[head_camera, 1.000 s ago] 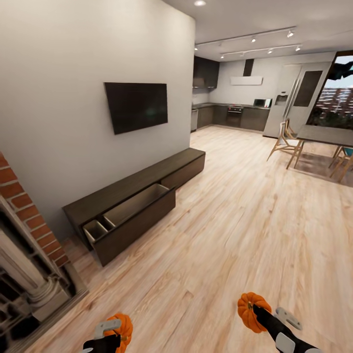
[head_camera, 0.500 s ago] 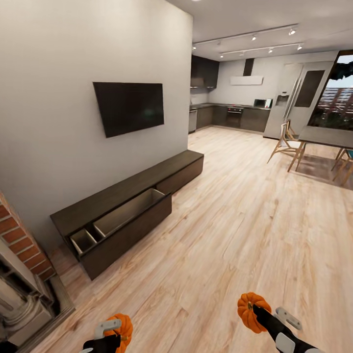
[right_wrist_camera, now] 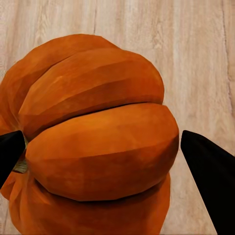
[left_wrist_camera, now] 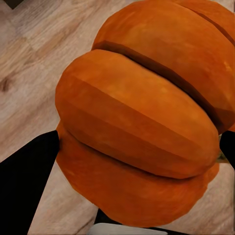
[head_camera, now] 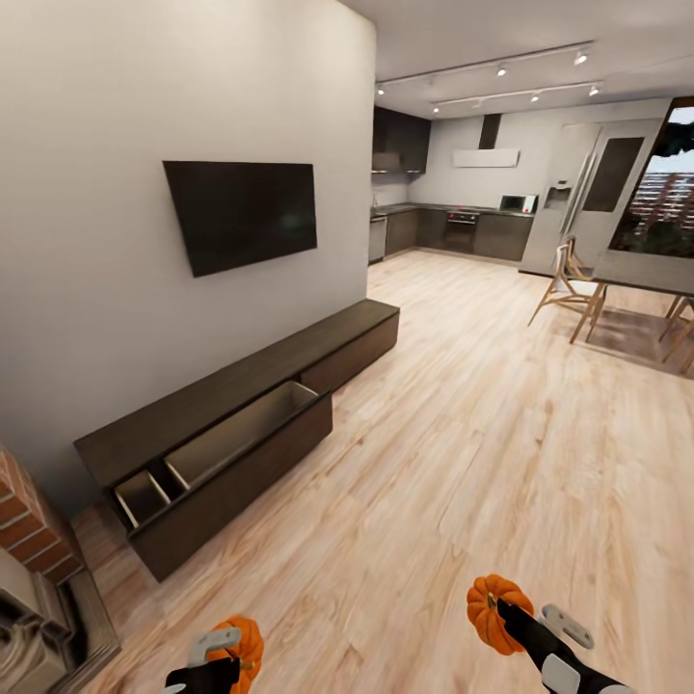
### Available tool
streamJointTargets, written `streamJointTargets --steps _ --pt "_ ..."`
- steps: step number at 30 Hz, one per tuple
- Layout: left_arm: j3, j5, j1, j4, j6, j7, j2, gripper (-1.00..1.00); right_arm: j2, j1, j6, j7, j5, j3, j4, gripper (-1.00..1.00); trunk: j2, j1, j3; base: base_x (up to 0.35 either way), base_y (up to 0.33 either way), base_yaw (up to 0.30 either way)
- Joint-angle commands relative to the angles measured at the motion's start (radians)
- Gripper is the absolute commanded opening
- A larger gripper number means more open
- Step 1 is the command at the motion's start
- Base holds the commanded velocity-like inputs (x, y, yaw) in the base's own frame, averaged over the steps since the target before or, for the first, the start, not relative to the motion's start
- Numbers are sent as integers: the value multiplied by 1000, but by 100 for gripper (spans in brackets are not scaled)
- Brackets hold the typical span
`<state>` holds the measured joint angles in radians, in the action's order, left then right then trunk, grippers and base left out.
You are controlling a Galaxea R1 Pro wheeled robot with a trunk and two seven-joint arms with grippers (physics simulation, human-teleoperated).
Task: Place each of the two pumpkins and all three candles from the living room inside a cabinet in the living room (use any cabinet), then make sure every cabinet is closed, and position the cauldron so it is next to a table in the living room.
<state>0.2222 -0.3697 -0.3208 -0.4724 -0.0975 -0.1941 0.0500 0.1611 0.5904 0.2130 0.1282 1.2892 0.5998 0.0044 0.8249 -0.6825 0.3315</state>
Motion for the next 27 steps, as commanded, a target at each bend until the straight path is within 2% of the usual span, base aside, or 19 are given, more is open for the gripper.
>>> streamJointTargets --steps 1,27 --pt "9 -6 0 -3 -5 -9 0 -100 0 0 2 5 10 5 0 -100 1 -1 1 320 -76 0" --pt "14 -6 0 -3 -4 -10 -4 -100 0 1 2 5 7 5 0 -100 1 -1 1 320 -77 0"
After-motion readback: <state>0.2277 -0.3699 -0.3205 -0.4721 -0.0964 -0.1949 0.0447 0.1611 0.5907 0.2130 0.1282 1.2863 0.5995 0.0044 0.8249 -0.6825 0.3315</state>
